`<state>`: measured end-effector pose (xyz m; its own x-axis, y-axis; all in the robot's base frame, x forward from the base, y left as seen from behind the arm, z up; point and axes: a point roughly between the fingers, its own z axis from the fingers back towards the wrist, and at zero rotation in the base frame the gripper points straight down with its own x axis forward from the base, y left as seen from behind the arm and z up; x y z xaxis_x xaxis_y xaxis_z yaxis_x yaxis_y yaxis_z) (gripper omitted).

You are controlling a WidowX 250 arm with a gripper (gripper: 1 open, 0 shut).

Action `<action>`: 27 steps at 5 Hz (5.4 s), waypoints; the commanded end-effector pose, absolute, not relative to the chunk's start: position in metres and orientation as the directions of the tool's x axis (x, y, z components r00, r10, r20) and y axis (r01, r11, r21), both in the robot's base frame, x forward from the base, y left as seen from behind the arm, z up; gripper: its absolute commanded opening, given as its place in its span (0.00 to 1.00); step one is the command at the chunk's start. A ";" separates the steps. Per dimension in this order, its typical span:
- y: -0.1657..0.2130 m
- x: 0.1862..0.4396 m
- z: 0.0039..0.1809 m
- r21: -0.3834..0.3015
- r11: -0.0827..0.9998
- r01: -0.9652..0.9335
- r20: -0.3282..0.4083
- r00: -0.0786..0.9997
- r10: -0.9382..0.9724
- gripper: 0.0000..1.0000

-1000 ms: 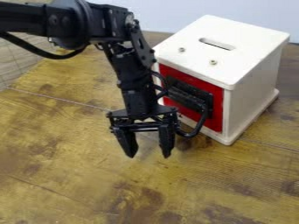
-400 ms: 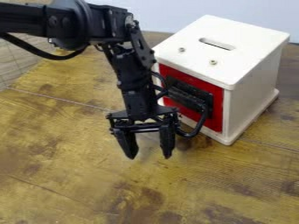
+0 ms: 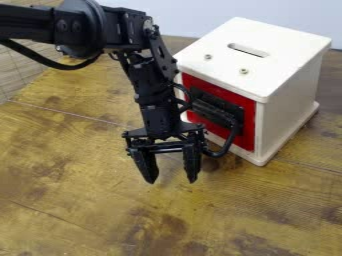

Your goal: Open the drawer

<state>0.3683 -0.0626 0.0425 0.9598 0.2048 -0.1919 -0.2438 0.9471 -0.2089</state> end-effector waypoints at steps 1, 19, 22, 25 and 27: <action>-0.077 0.394 0.065 -0.275 0.905 -0.324 -0.102 0.946 0.308 1.00; -0.067 0.421 0.063 -0.447 0.589 -0.673 -0.183 0.714 0.676 1.00; -0.040 0.430 0.063 -0.465 0.574 -0.674 -0.200 0.711 0.674 1.00; -0.037 0.391 0.097 -0.476 0.591 -0.651 -0.196 0.734 0.651 1.00; -0.061 0.376 0.093 -0.460 0.627 -0.629 -0.150 0.751 0.643 1.00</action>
<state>0.3726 -0.0545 0.0708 0.7244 0.6587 -0.2032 -0.6720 0.6091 -0.4211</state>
